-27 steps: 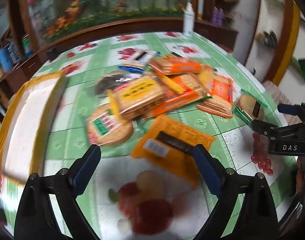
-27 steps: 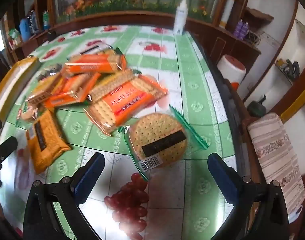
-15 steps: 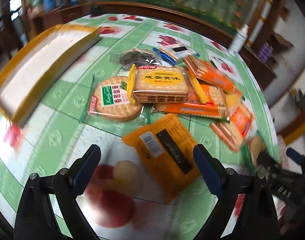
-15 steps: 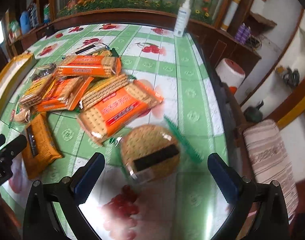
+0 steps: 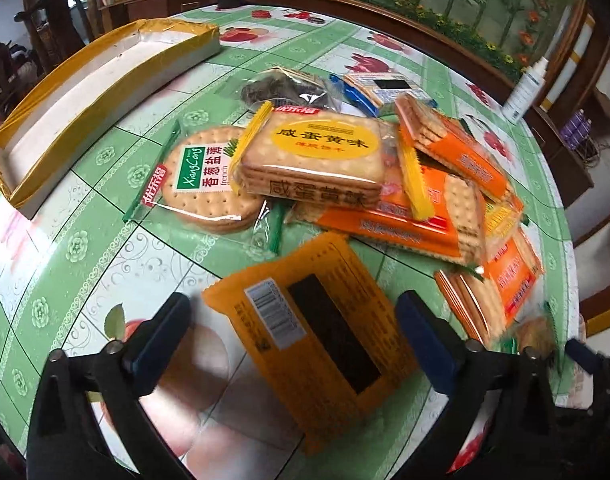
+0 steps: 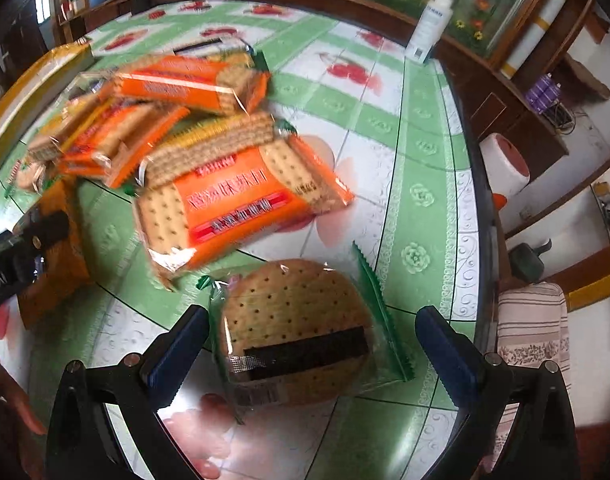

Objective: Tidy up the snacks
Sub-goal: 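Grasp the orange barcode snack pack with the left gripper while the right grasps the round cracker pack, then carry both packs to the yellow-edged tray and open both grippers to drop them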

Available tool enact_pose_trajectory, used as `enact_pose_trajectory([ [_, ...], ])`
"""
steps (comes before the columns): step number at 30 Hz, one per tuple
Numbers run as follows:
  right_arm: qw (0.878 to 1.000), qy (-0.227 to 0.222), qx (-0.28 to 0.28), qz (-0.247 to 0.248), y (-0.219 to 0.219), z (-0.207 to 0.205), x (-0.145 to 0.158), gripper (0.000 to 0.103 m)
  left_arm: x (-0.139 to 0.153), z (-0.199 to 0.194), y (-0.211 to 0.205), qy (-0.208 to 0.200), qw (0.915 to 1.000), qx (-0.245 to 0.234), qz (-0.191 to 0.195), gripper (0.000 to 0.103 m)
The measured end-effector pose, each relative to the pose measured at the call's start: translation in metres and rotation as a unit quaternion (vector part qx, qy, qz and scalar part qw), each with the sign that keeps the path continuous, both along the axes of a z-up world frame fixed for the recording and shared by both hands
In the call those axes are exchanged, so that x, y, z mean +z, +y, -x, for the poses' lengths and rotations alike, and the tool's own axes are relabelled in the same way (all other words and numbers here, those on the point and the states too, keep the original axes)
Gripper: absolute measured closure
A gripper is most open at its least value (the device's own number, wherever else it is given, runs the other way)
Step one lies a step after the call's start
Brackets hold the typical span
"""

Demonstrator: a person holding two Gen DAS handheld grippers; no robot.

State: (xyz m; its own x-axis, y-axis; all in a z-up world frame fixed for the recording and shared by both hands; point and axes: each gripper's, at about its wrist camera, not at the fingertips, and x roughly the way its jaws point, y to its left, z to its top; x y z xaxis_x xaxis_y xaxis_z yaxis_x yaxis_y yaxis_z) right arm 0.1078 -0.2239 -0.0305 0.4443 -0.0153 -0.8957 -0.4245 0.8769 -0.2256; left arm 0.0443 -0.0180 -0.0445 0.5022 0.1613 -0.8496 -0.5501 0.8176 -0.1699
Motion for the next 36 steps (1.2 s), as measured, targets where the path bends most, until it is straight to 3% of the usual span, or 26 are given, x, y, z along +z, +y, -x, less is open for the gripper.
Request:
enact_pose_trajectory([
  [4, 0.997, 0.044, -0.031, -0.054, -0.017, -0.01, -0.005, 0.0, -0.004, -0.006, -0.011, 0.031, 0.9988, -0.01, -0.035, 0.0],
  [8, 0.998, 0.035, -0.029, -0.042, -0.013, -0.003, -0.004, 0.001, -0.005, -0.001, -0.022, 0.026, 0.9967, -0.036, -0.068, 0.006],
  [10, 0.998, 0.032, -0.025, -0.044, -0.008, 0.003, 0.0, 0.012, -0.003, 0.001, -0.022, 0.022, 0.9962, -0.051, -0.067, 0.014],
  [11, 0.998, 0.028, -0.023, -0.043, -0.006, 0.006, 0.002, 0.023, 0.001, 0.001, -0.022, 0.017, 0.9954, -0.063, -0.071, 0.028],
  [21, 0.997, 0.02, -0.029, -0.071, 0.003, 0.03, 0.016, 0.027, 0.009, 0.026, -0.013, 0.02, 0.9874, -0.141, -0.069, 0.029],
  [24, 0.996, 0.004, -0.031, -0.086, 0.005, 0.043, 0.029, 0.027, 0.021, 0.047, -0.009, -0.003, 0.9824, -0.161, -0.094, 0.029],
  [30, 0.992, -0.022, -0.033, -0.116, 0.017, 0.066, 0.052, 0.027, 0.05, 0.072, 0.007, -0.035, 0.9768, -0.168, -0.129, 0.028],
  [36, 0.989, -0.05, -0.02, -0.134, 0.048, 0.09, 0.07, 0.027, 0.069, 0.088, 0.04, -0.055, 0.9781, -0.149, -0.135, 0.028],
])
